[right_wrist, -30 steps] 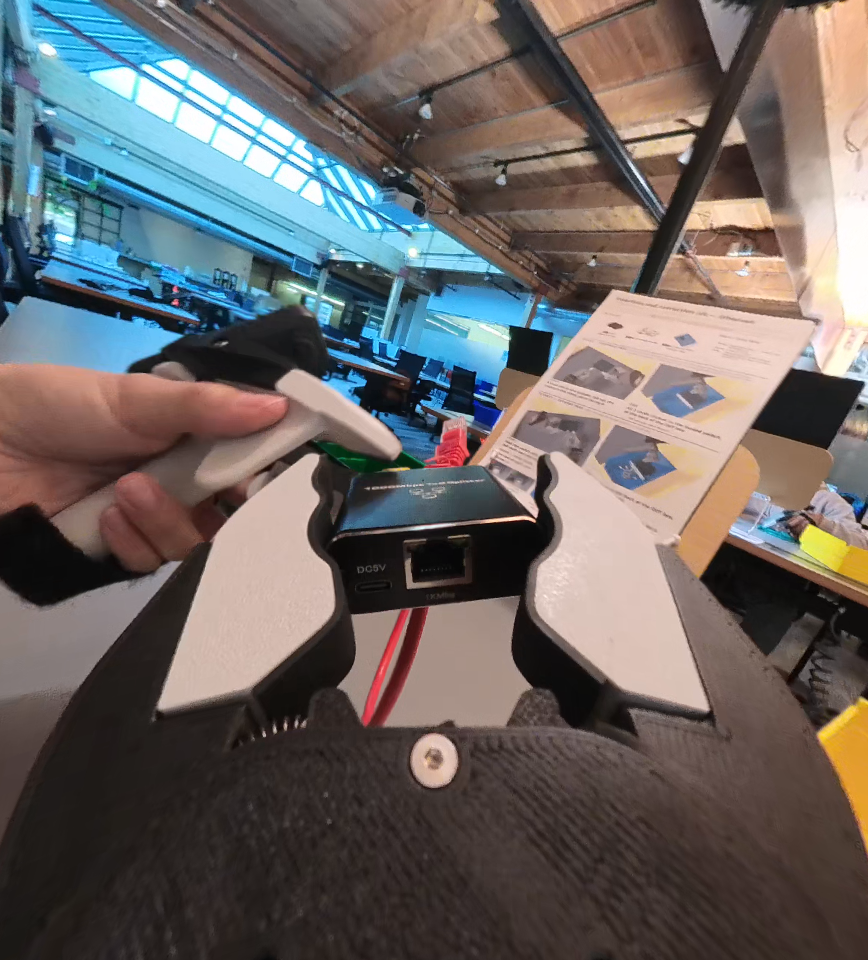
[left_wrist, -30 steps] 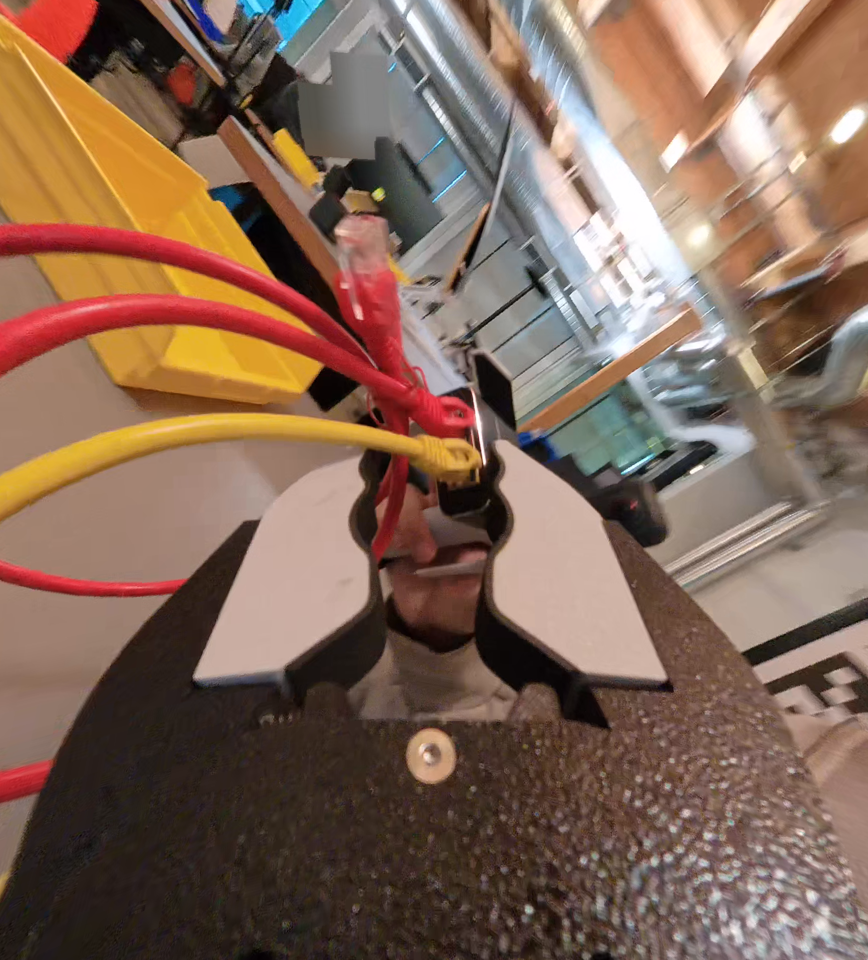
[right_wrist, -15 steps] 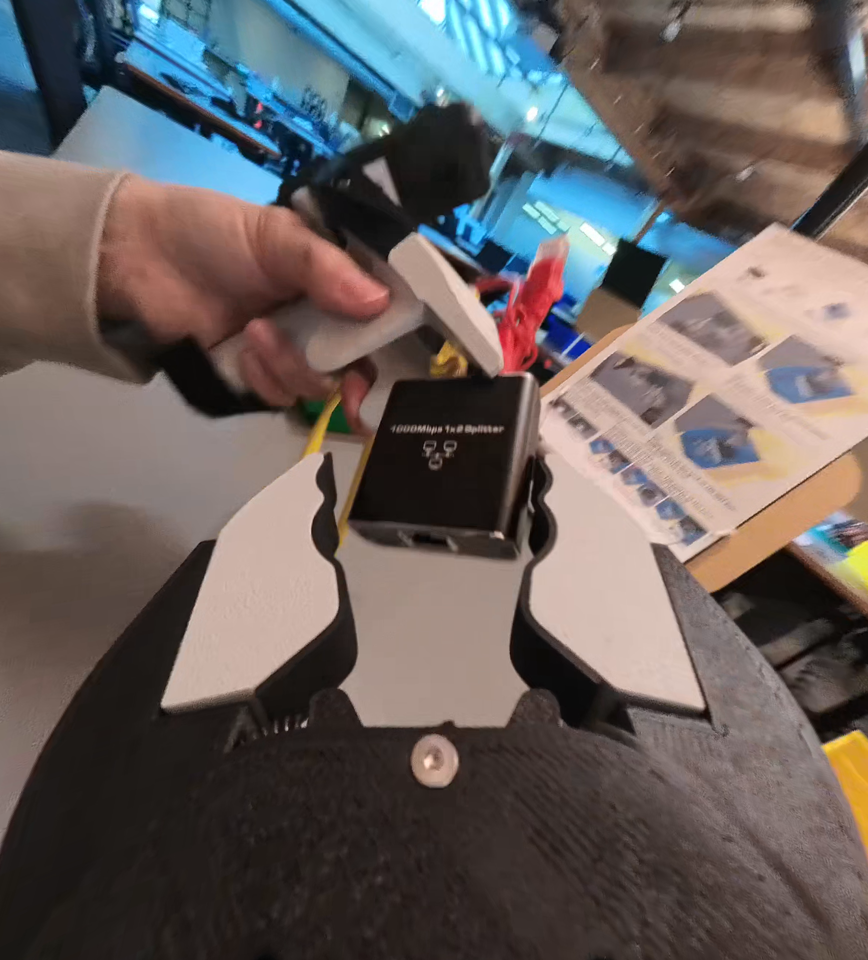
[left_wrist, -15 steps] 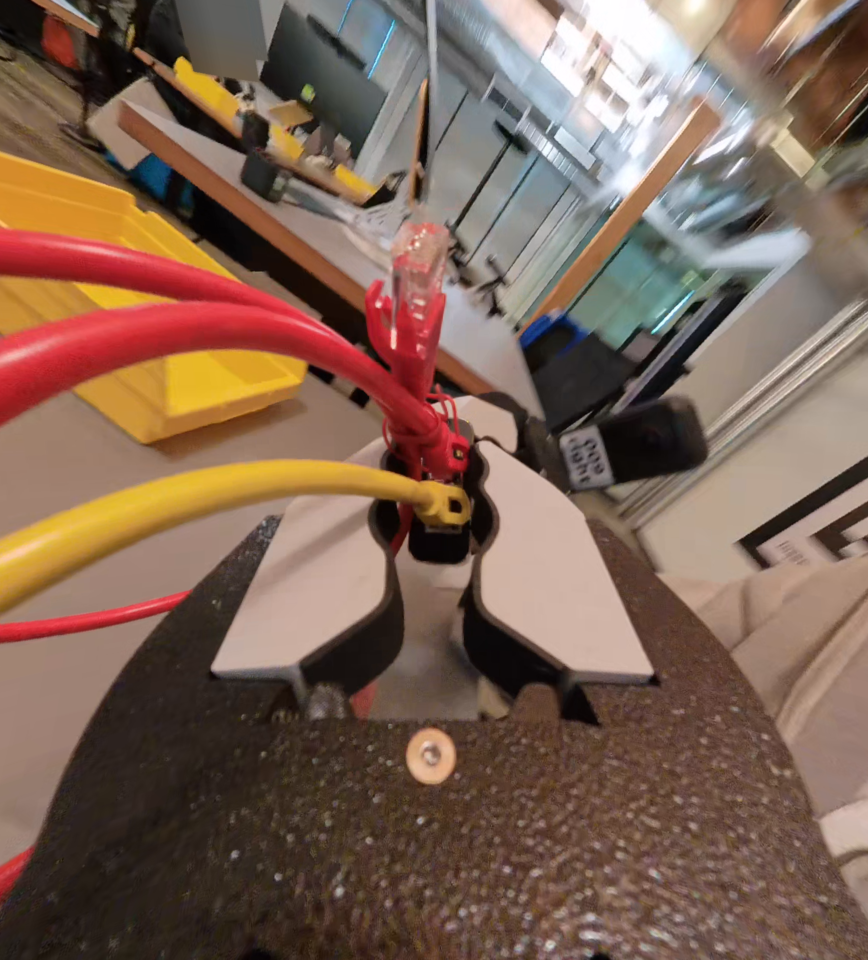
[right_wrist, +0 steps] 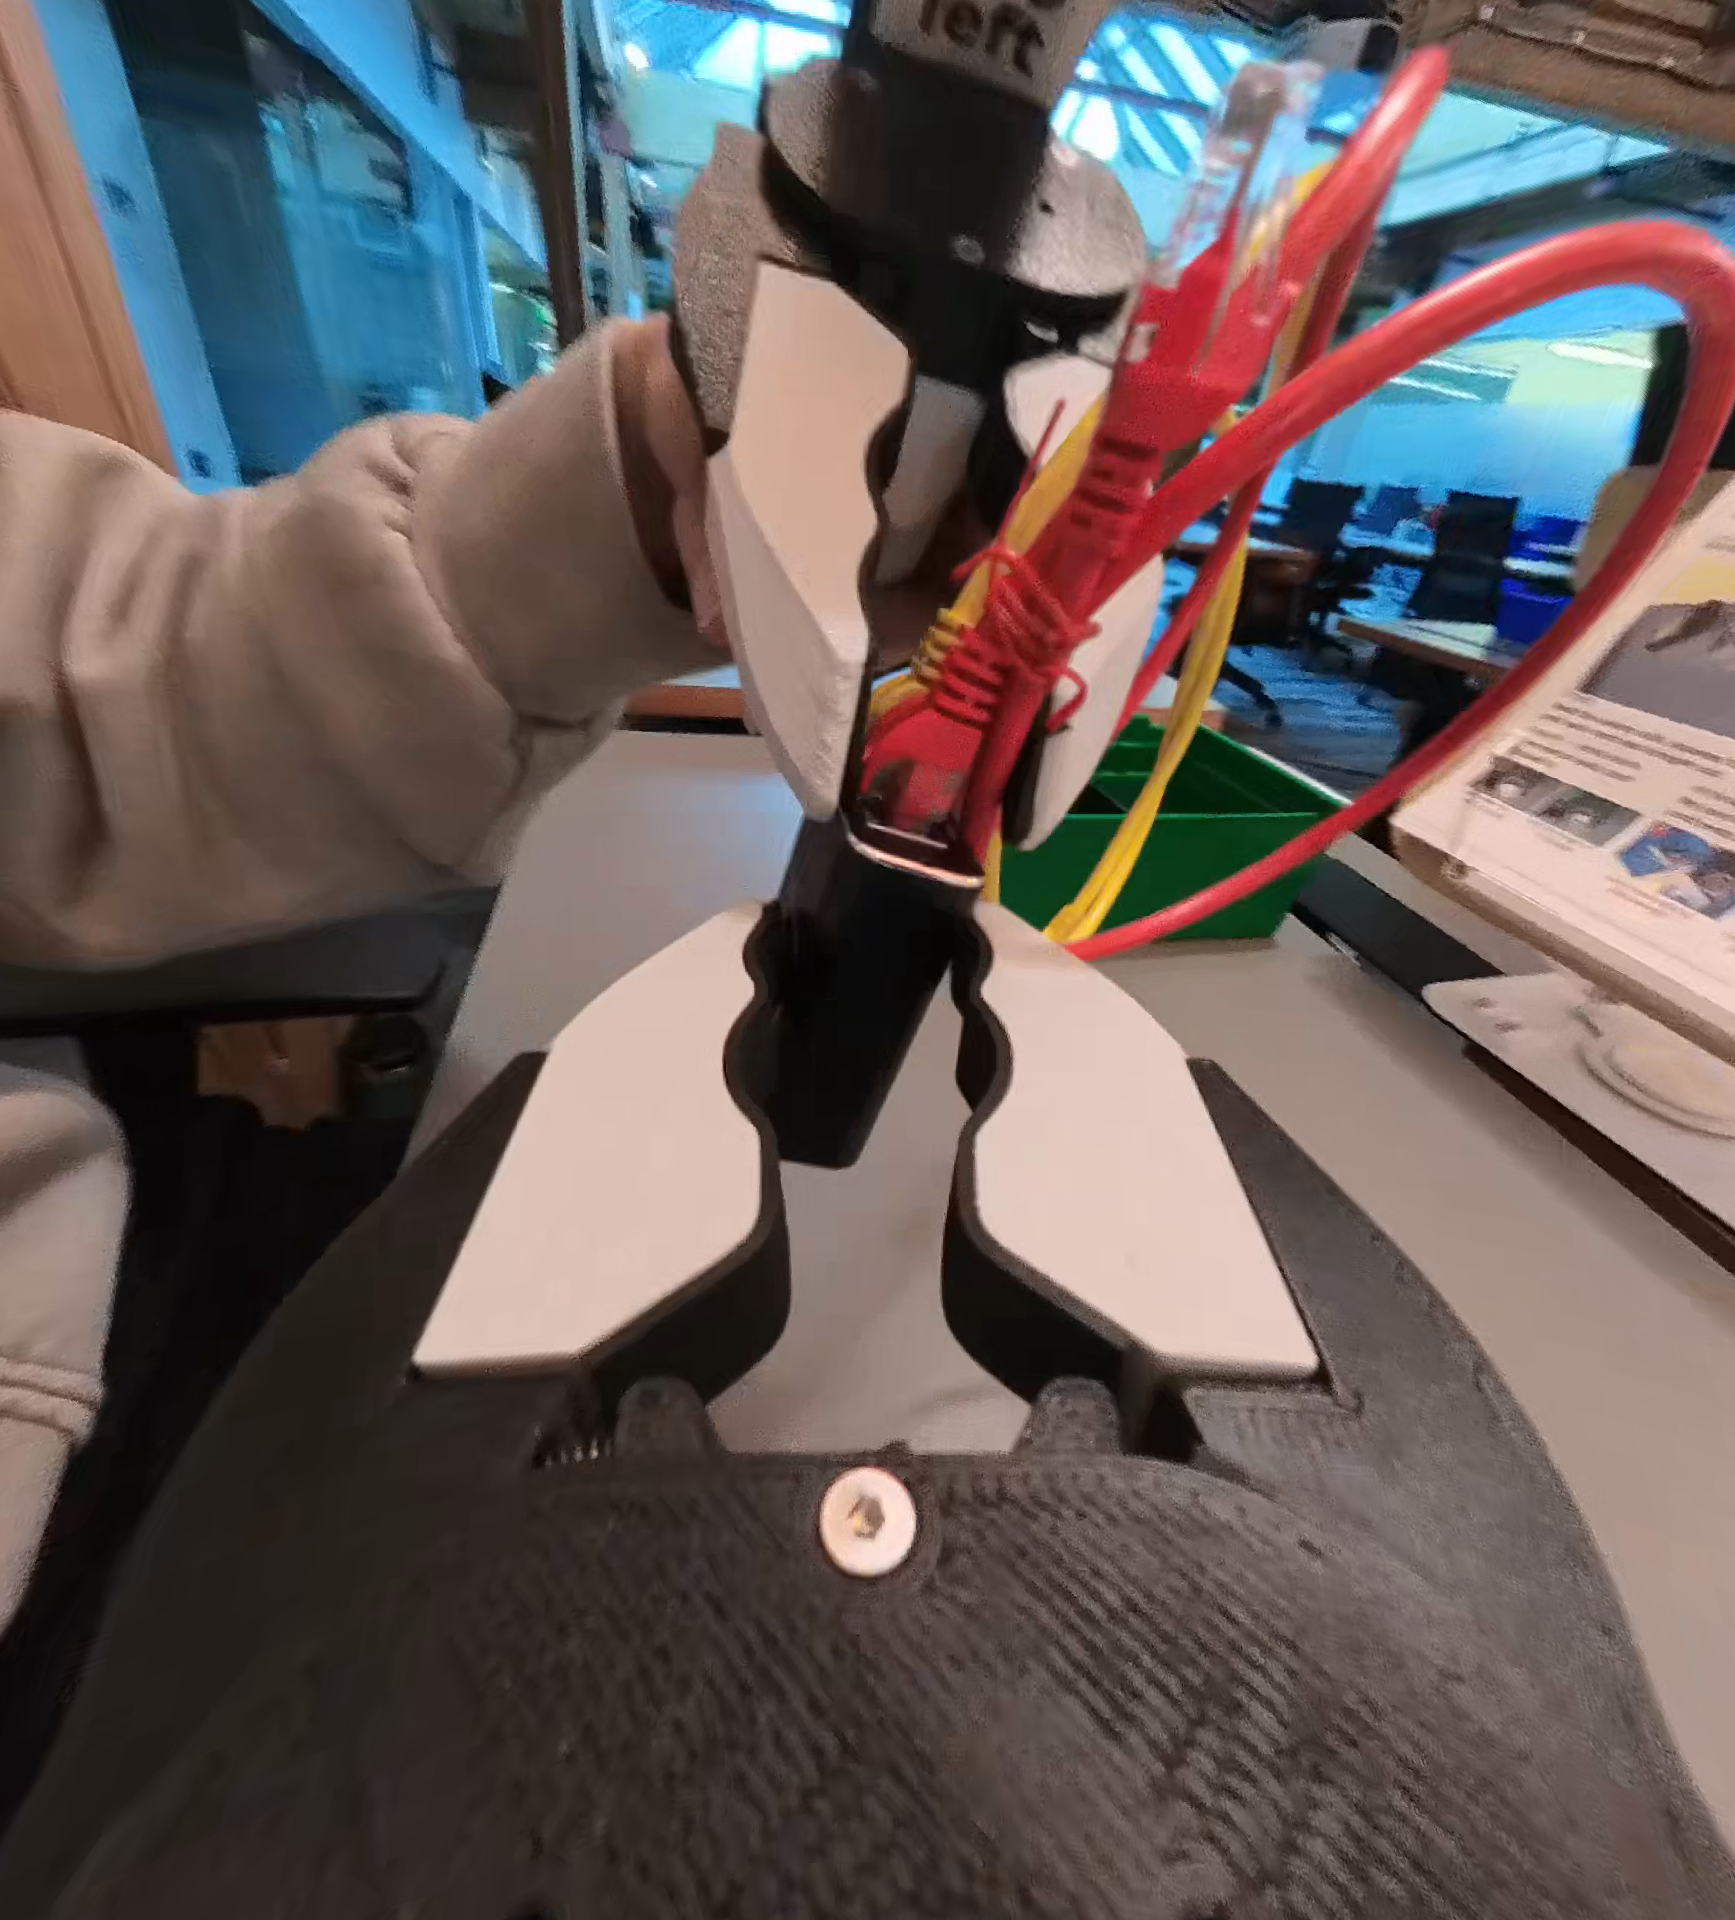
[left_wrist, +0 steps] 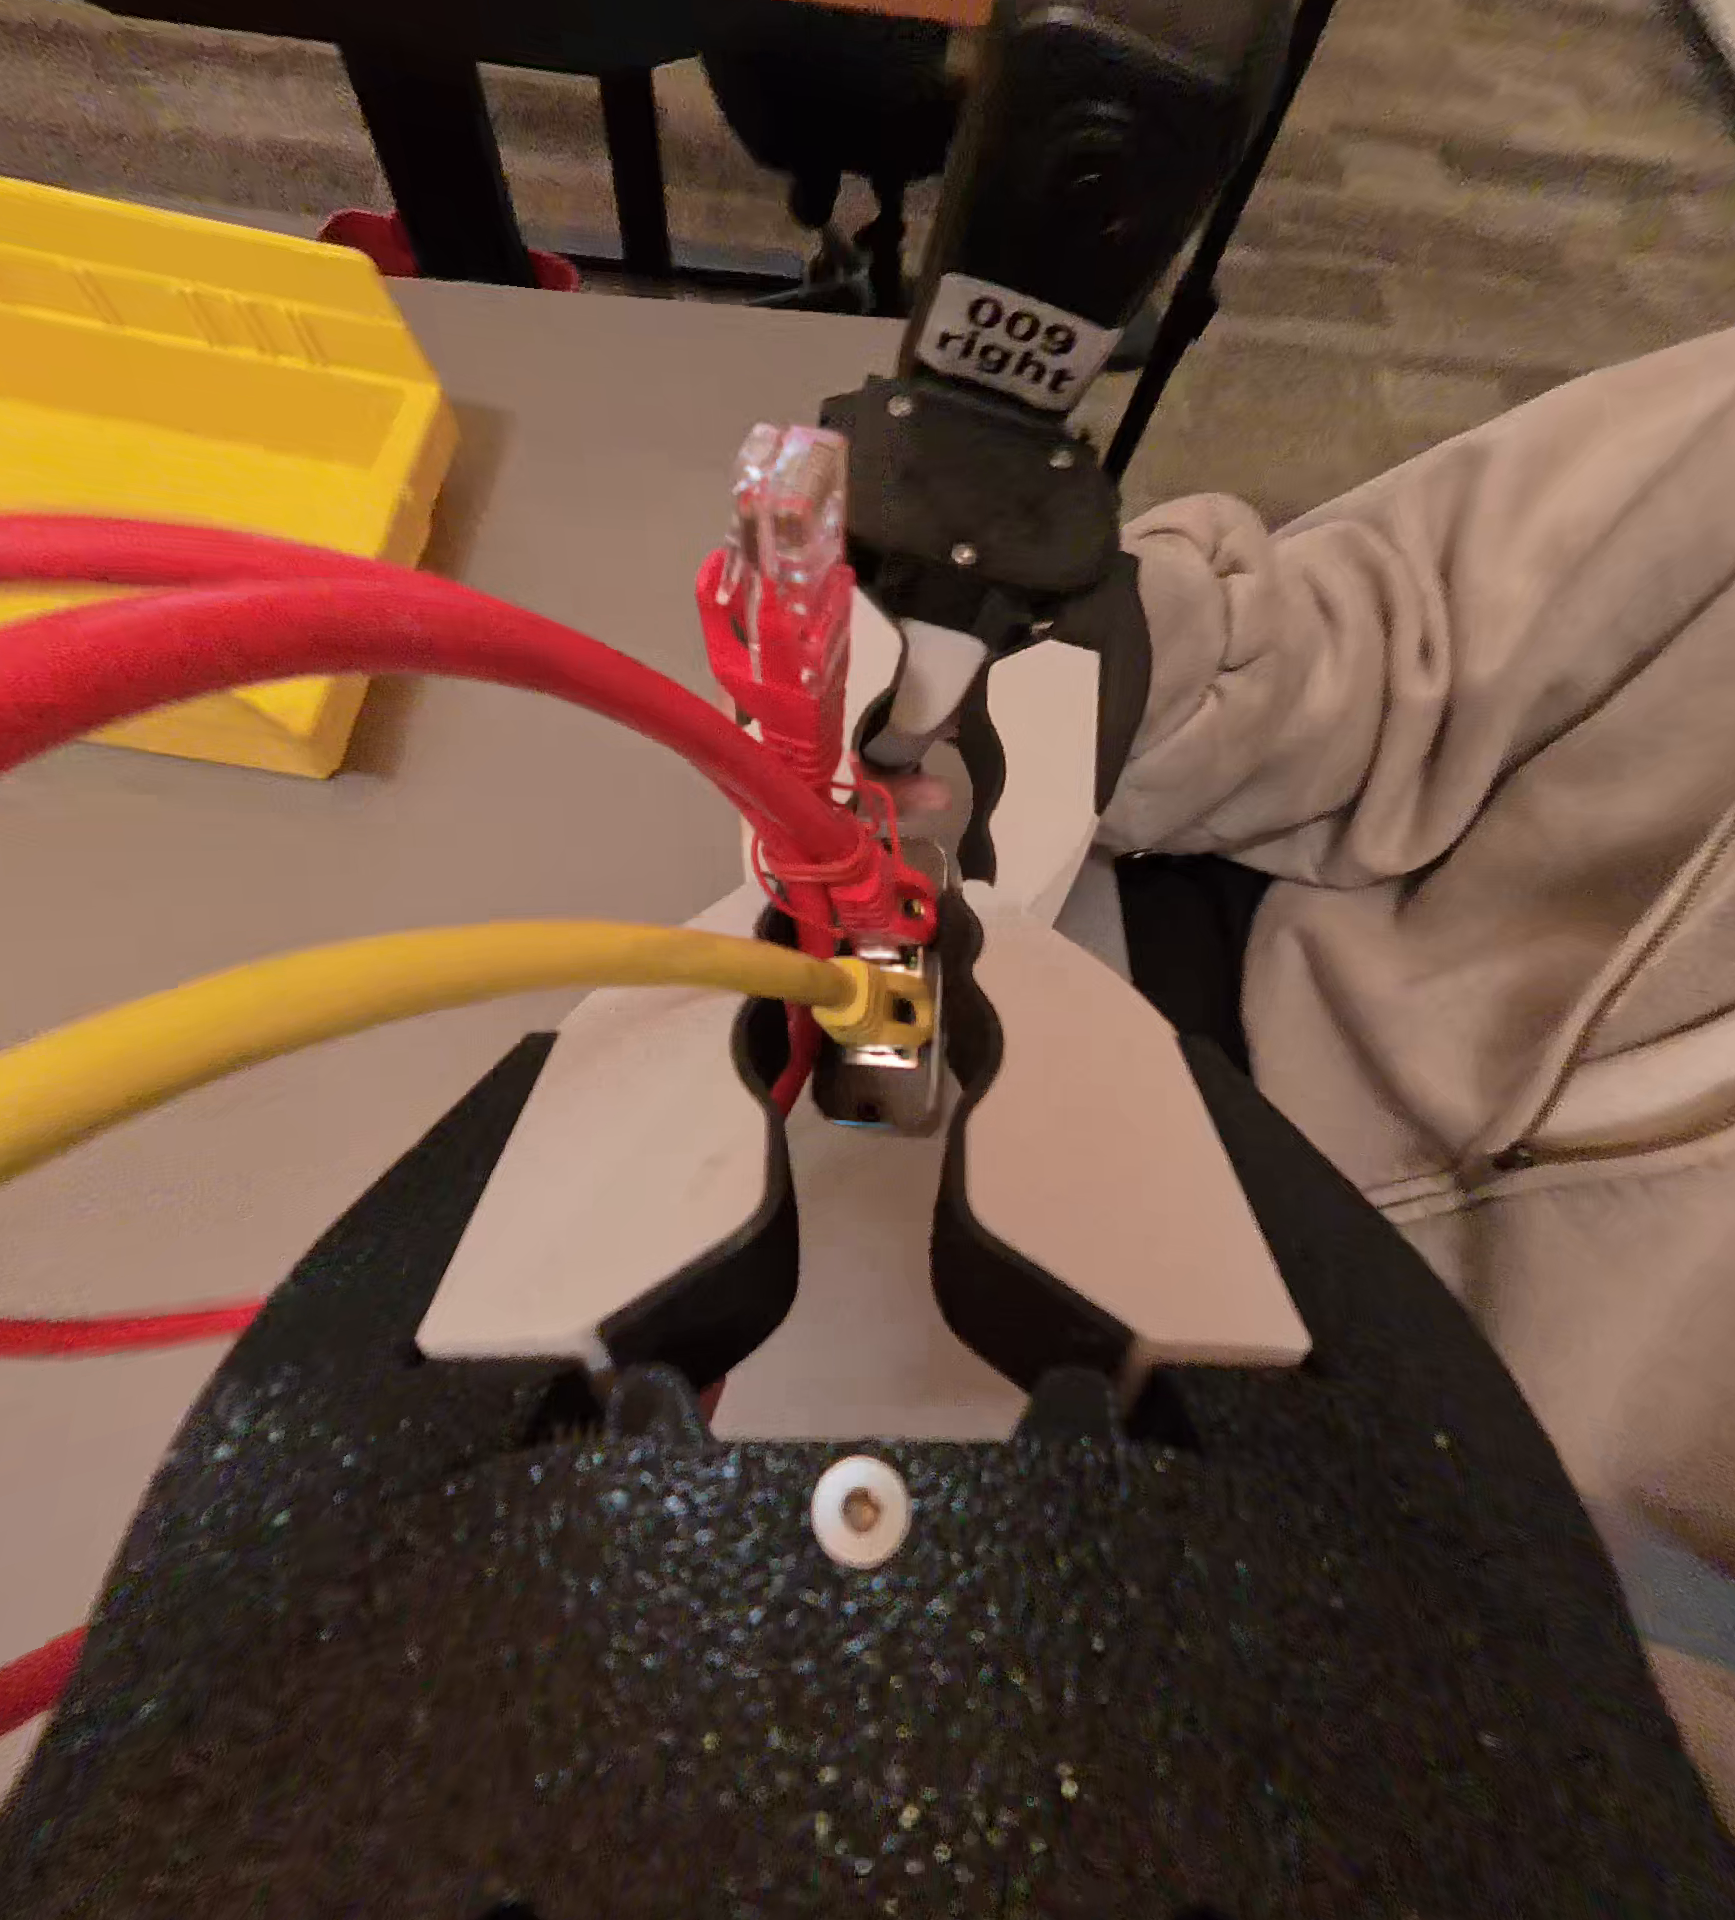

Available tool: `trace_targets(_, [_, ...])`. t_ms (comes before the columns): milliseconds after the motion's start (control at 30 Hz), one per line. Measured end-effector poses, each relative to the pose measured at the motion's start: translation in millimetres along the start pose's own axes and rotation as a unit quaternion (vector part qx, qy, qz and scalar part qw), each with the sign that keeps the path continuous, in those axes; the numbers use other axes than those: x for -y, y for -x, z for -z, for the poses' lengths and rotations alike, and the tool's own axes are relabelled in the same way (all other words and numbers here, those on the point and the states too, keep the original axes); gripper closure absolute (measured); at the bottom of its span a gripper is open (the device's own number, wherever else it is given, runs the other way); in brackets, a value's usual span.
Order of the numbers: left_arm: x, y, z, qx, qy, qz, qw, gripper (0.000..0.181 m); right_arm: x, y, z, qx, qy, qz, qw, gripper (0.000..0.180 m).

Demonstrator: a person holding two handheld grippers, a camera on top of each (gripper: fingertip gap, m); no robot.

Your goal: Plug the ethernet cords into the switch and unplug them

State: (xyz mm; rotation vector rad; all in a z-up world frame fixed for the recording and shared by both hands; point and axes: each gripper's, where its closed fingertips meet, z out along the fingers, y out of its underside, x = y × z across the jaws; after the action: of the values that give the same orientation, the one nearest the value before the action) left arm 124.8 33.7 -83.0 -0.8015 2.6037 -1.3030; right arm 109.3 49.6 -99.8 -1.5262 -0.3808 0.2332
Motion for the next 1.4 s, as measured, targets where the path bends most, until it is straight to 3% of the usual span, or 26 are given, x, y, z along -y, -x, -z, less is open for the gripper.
trace_targets(67, [5.3,3.0,2.6,0.014,-0.012,-0.009,1.0,0.148,7.2,-8.2,3.8,-0.012,-0.037,-0.02,0.999,0.154])
trace_targets(167, [12.8,-1.0,13.2,0.017,-0.022,0.024,0.999,0.122,19.7,-18.4,16.6,-0.014,-0.106,-0.054,0.993,0.155])
trace_targets(267, [-1.1,-0.1,26.2,0.062,0.015,0.004,0.998,0.121,20.6,-34.3,29.2,-0.057,-0.121,-0.06,0.989,0.154])
trace_targets(367, [-3.8,-18.5,32.5,0.053,0.008,-0.036,0.998,0.118,25.2,-47.0,44.6,-0.073,-0.166,-0.091,0.979,0.154])
trace_targets(433, [-2.5,-26.4,26.7,0.054,-0.017,-0.033,0.998,0.132,28.2,-54.8,53.0,-0.081,-0.199,-0.118,0.969,0.155])
trace_targets(467, [-0.5,-24.7,21.4,0.069,-0.043,-0.02,0.997,0.144,31.3,-55.6,55.5,-0.077,-0.219,-0.13,0.964,0.155])
trace_targets(567, [10.9,-10.0,10.0,0.124,-0.193,0.068,0.971,0.149,44.8,-58.8,64.4,-0.068,-0.293,-0.176,0.938,0.154])
trace_targets(633, [10.7,-4.7,1.6,0.107,-0.298,0.151,0.936,0.15,51.5,-58.0,67.9,-0.051,-0.335,-0.205,0.918,0.154])
trace_targets(733, [5.3,7.0,-10.0,0.068,-0.394,0.232,0.887,0.148,54.8,-48.6,58.8,-0.006,-0.357,-0.228,0.906,0.154])
trace_targets(867, [14.9,8.9,-10.1,0.02,-0.465,0.231,0.854,0.152,50.7,-35.6,33.4,0.01,-0.332,-0.234,0.914,0.154])
trace_targets(1000, [12.2,9.7,-9.4,0.053,-0.453,0.164,0.874,0.157,50.4,-32.0,27.6,0.025,-0.331,-0.243,0.912,0.155])
trace_targets(1133, [6.7,10.5,-2.3,0.036,-0.405,0.152,0.901,0.158,42.2,-28.7,22.7,0.022,-0.26,-0.207,0.943,0.154])
trace_targets(1200, [5.6,12.2,4.8,0.033,-0.375,0.153,0.914,0.158,37.9,-35.3,27.2,-0.016,-0.229,-0.178,0.957,0.144])
trace_targets(1300, [-1.6,10.5,6.1,0.0,-0.284,0.175,0.943,0.158,29.0,-36.8,28.9,-0.028,-0.173,-0.163,0.971,0.137])
trace_targets(1400, [-14.0,5.9,-3.2,-0.022,-0.165,0.187,0.968,0.157,28.0,-25.3,20.0,0.009,-0.164,-0.17,0.972,0.148])
